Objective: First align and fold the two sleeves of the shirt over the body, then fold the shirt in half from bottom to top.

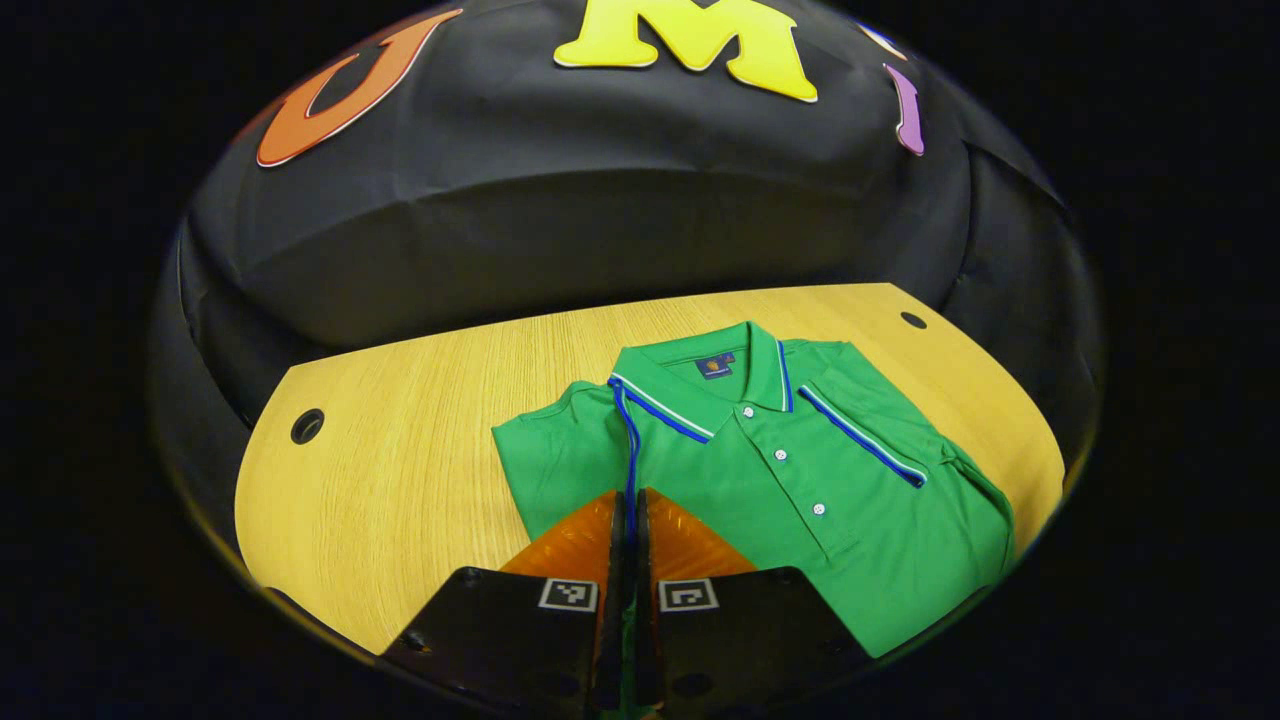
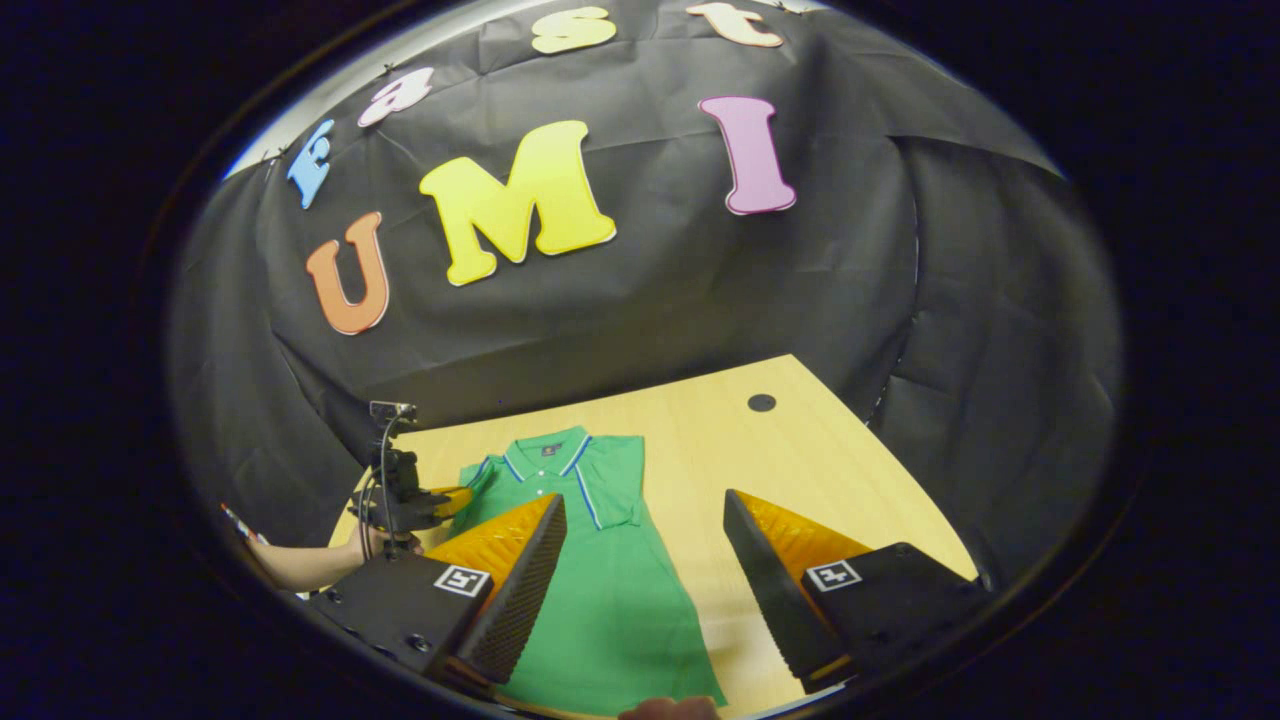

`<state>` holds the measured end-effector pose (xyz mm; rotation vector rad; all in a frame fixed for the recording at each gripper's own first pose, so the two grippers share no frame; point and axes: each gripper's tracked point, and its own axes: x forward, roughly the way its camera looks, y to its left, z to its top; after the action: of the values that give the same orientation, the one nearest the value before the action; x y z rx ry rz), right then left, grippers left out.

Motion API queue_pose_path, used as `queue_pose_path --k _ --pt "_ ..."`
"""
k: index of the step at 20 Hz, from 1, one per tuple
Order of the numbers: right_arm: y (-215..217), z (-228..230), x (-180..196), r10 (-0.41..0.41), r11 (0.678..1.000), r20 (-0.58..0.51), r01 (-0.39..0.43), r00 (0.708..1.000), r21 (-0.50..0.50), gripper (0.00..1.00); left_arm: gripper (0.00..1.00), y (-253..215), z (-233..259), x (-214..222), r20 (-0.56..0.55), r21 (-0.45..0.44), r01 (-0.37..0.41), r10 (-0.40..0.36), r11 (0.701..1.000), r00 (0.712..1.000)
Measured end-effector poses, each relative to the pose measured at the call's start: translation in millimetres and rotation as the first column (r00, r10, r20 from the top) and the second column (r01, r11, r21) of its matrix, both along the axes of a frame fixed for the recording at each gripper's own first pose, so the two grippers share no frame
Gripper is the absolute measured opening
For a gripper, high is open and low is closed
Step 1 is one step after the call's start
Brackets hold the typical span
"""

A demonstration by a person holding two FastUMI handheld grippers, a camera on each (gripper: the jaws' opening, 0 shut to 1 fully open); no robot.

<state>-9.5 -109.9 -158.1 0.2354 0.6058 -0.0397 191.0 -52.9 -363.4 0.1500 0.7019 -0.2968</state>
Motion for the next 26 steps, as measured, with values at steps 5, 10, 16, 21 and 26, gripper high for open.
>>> queue_pose_path --k 5,10,16,21,26 --pt "0.1 -1.1 2.7 0.01 1.0 0.009 -0.01 1.0 0.001 0.93 0.79 -4.6 20.3 -11.1 0.013 -0.038 -0.021 0.022 0.999 1.0" --pt "13.4 2.7 14.6 0.063 0.998 0.036 -0.062 0.997 -0.01 0.99 1.0 8.9 66.4 -41.1 0.067 -0.09 -0.068 0.074 0.994 0.995" --pt "39.5 3.1 19.2 0.148 0.989 0.048 -0.148 0.988 -0.016 0.98 1.0 29.1 125.7 -100.2 0.134 -0.11 -0.069 0.084 0.992 0.987" --pt "42.4 -7.7 10.8 0.219 0.976 0.017 -0.219 0.976 0.012 0.94 1.0 42.7 136.0 -159.5 0.08 -0.199 -0.068 0.086 0.978 0.993" --pt "13.6 -43.1 -17.4 0.254 0.965 -0.111 -0.244 0.961 0.097 0.98 0.99 50.7 112.6 -229.7 -0.066 -0.307 -0.047 0.028 0.951 0.997"
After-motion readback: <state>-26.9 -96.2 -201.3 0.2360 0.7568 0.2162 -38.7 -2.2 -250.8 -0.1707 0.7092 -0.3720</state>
